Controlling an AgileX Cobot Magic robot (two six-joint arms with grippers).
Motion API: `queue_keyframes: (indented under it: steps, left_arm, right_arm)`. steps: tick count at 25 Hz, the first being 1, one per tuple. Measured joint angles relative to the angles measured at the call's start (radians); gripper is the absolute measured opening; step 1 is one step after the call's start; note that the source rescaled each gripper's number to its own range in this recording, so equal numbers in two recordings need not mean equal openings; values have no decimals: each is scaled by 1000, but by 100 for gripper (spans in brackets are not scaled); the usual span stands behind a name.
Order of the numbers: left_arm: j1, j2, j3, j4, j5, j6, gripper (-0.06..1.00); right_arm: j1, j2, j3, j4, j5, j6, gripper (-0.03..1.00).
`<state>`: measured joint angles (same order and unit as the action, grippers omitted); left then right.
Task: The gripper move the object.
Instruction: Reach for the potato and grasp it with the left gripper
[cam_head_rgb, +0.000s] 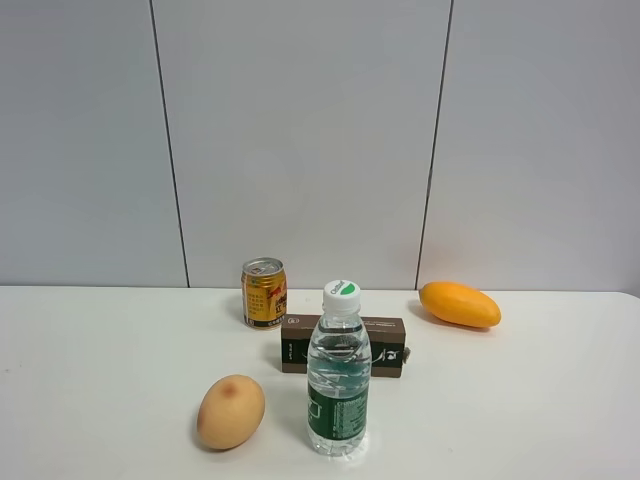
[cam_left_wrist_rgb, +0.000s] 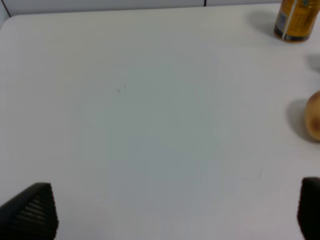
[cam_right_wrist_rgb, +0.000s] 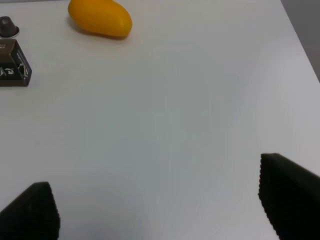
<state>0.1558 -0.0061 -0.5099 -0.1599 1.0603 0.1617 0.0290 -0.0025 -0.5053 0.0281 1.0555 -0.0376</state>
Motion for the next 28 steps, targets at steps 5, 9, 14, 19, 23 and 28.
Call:
queue_keyframes:
  steps: [5,9,14,19,23,28]
  left_arm:
    - [0,0,0,0,0,0,100]
    - [0,0,0,0,0,0,100]
    - [0,0,0,0,0,0,100]
    - [0,0,0,0,0,0,100]
    - [0,1,0,0,0,-3,100]
    - [0,105,-66,0,-6,-5,100]
  right_arm:
    - [0,0,0,0,0,0,100]
    - [0,0,0,0,0,0,100]
    - [0,0,0,0,0,0,100]
    - [0,0,0,0,0,0,100]
    - [0,0,0,0,0,0,100]
    - [0,0,0,0,0,0,100]
